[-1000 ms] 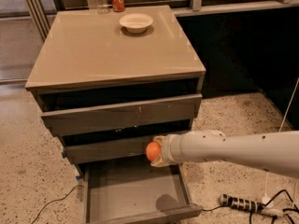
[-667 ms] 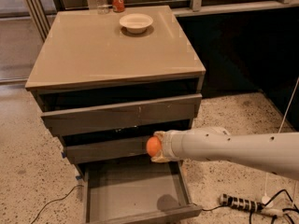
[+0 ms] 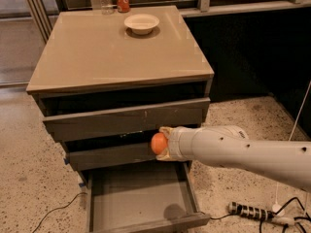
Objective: Pick orange from bottom drawer and place on counter
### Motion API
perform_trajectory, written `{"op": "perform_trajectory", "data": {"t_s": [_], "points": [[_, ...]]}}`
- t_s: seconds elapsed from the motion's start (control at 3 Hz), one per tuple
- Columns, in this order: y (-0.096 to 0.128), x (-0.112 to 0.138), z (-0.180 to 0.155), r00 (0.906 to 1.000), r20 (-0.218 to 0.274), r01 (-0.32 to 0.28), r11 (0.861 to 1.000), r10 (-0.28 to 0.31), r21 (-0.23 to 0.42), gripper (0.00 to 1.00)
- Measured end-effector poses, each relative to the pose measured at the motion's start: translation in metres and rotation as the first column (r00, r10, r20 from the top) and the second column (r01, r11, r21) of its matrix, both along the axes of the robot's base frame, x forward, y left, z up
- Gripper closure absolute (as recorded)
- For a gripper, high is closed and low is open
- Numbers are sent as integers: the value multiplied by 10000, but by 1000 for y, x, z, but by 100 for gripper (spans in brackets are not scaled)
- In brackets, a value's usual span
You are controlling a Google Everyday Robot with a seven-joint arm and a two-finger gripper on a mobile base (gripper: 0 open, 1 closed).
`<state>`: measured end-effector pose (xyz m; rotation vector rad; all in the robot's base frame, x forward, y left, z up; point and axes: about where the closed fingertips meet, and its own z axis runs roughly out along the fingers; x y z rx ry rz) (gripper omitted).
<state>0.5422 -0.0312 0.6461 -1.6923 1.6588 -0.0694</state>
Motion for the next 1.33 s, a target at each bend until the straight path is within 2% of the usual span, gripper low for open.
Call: {"op": "perform_trajectory", "data": {"t_s": [0.33,0.67,1.0,1.33], "points": [[1,3,13,9998,214,6,10000,-6,-24,100],[5,1,71,9921,1254,-21,9999,35,-112,100],[8,-5,119,9775,2107,-34,9998,75,-196,100],[3,5,141,9699,2435,139,9997,-85,-206,100]]}}
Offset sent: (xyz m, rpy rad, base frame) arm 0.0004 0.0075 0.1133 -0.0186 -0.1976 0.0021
